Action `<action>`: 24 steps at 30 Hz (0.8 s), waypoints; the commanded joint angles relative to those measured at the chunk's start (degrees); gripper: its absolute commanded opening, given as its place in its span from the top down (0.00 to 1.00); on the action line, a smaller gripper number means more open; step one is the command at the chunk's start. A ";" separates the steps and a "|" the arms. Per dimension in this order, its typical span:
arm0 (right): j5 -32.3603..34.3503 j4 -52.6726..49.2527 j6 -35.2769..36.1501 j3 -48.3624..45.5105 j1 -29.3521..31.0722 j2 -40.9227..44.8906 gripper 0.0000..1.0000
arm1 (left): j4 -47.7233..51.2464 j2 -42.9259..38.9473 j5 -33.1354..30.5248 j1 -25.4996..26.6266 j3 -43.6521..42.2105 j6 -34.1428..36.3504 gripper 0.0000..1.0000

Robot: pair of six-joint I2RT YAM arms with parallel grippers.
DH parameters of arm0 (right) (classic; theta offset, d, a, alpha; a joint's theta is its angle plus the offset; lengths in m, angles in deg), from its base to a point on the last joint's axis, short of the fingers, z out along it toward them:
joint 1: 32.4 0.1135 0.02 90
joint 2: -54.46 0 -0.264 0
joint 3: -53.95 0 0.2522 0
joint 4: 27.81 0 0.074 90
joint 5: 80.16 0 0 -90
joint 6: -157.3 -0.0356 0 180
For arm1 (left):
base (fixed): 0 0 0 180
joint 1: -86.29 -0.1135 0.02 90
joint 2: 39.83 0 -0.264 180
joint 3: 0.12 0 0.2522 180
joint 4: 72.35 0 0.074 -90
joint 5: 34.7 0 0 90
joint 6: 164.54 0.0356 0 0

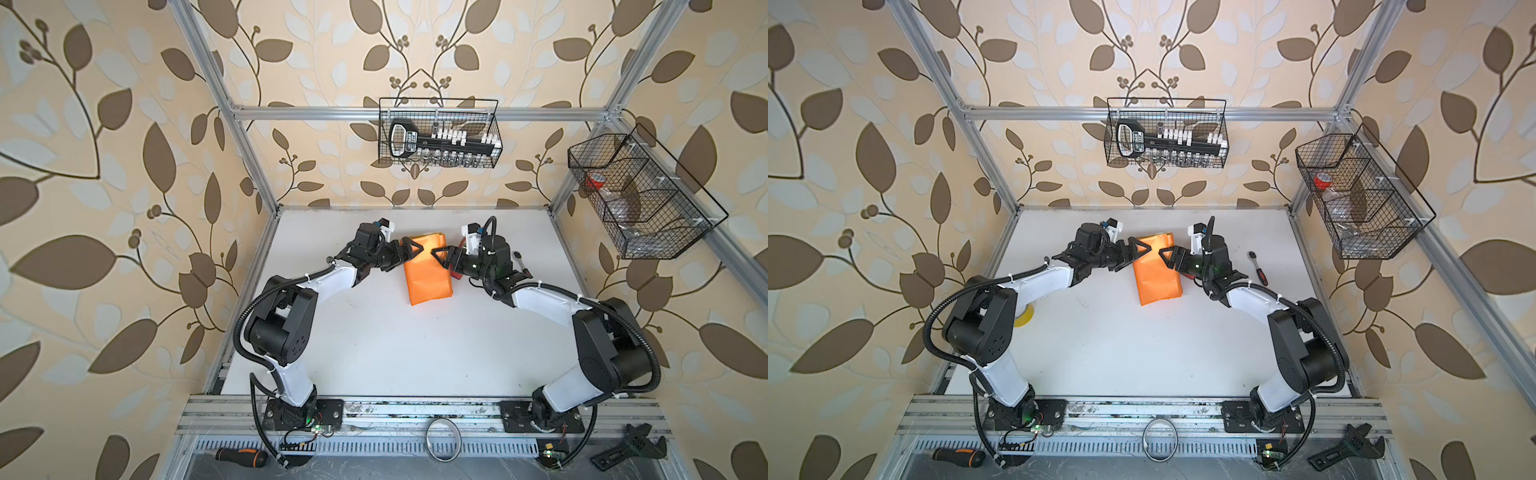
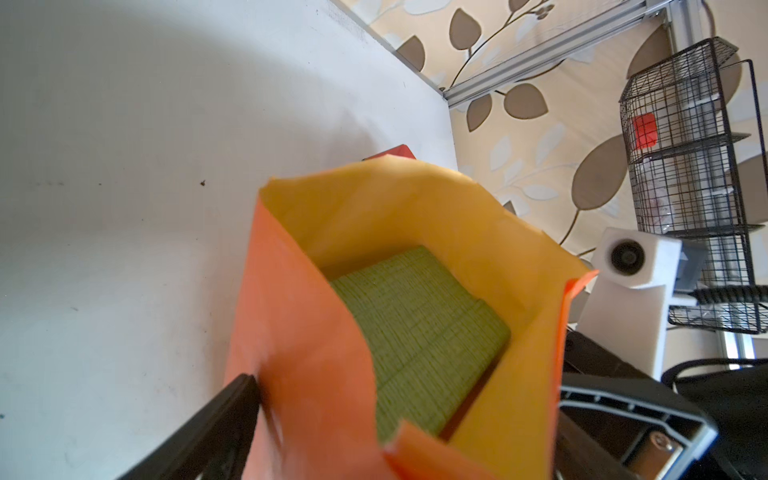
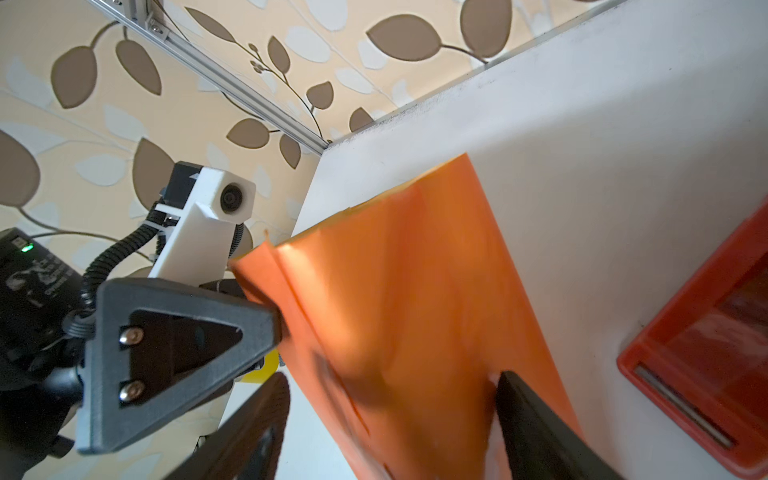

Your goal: Wrap the gift box in paper

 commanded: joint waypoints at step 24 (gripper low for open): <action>8.12 16.23 -1.52 -21.20 10.38 17.38 0.26 | -4.99 -22.08 -2.98 6.60 -17.40 2.28 0.09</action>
